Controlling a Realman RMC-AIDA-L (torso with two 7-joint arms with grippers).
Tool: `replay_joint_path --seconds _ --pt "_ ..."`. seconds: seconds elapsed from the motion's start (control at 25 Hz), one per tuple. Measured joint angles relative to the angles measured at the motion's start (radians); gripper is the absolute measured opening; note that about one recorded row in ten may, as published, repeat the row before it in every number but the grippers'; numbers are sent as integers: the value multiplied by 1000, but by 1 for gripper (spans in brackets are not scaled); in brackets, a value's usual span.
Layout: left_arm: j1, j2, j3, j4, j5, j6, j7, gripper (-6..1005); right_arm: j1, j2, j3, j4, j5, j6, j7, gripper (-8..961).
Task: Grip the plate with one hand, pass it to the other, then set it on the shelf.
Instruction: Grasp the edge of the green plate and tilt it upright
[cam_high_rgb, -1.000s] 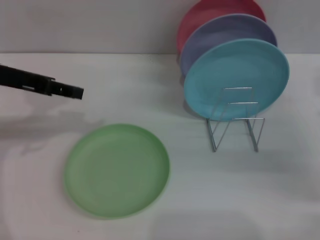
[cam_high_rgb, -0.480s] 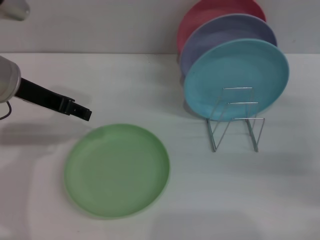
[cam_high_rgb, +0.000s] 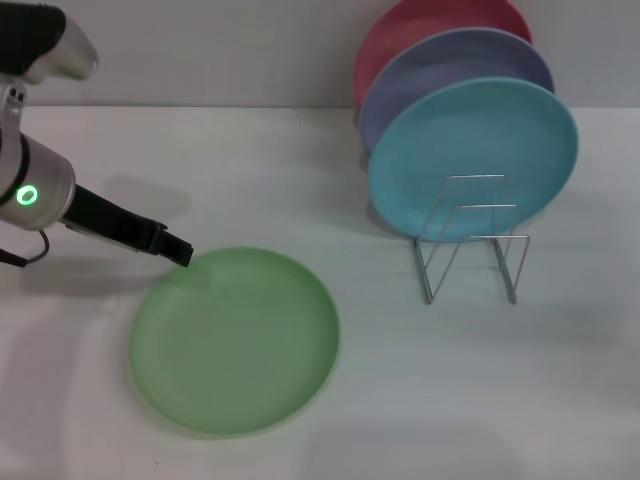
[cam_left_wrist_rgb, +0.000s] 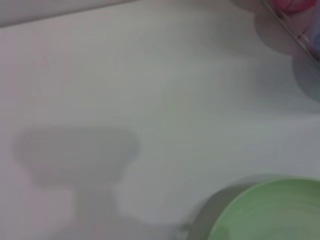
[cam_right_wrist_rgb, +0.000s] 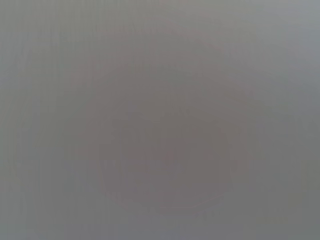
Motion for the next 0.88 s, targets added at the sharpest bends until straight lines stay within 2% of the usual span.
replay_joint_path --seconds 0.44,0.88 --pt "10 1 22 -82 26 -23 0 691 11 -2 -2 0 0 21 -1 497" --pt "13 -2 27 -114 62 -14 -1 637 16 -3 -2 -3 0 44 -1 496"
